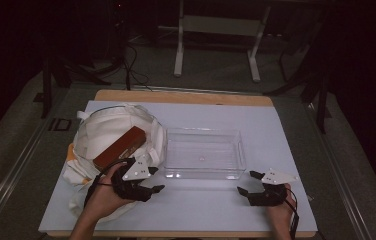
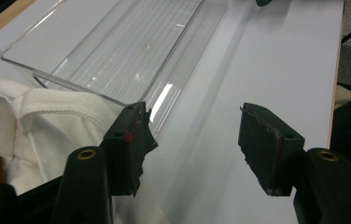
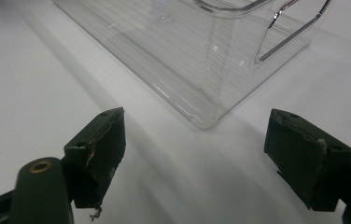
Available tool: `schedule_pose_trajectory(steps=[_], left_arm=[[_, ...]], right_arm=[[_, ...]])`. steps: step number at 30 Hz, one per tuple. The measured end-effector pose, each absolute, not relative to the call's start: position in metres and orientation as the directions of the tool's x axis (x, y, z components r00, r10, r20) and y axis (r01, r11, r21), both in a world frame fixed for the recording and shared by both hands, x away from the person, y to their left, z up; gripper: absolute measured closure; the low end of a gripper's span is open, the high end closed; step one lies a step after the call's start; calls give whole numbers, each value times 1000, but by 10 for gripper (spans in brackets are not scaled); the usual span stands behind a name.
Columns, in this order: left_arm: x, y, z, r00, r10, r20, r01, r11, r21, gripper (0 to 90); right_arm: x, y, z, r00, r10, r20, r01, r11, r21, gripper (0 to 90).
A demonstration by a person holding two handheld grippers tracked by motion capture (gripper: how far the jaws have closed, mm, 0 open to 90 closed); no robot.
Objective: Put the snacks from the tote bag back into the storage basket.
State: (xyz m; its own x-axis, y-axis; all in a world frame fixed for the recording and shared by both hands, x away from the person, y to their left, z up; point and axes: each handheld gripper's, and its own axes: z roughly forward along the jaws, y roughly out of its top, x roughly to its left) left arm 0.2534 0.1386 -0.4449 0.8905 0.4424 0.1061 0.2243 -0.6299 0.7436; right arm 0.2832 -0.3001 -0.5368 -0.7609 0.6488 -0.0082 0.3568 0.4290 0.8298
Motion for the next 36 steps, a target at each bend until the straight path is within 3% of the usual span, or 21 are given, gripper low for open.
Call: schedule_pose_trajectory(steps=[36], left_arm=[[259,163,-421,880,452,146,210,-645,735,423]], right_arm=[[282,-299,-537,-761,649,-11,357,434,827,204]])
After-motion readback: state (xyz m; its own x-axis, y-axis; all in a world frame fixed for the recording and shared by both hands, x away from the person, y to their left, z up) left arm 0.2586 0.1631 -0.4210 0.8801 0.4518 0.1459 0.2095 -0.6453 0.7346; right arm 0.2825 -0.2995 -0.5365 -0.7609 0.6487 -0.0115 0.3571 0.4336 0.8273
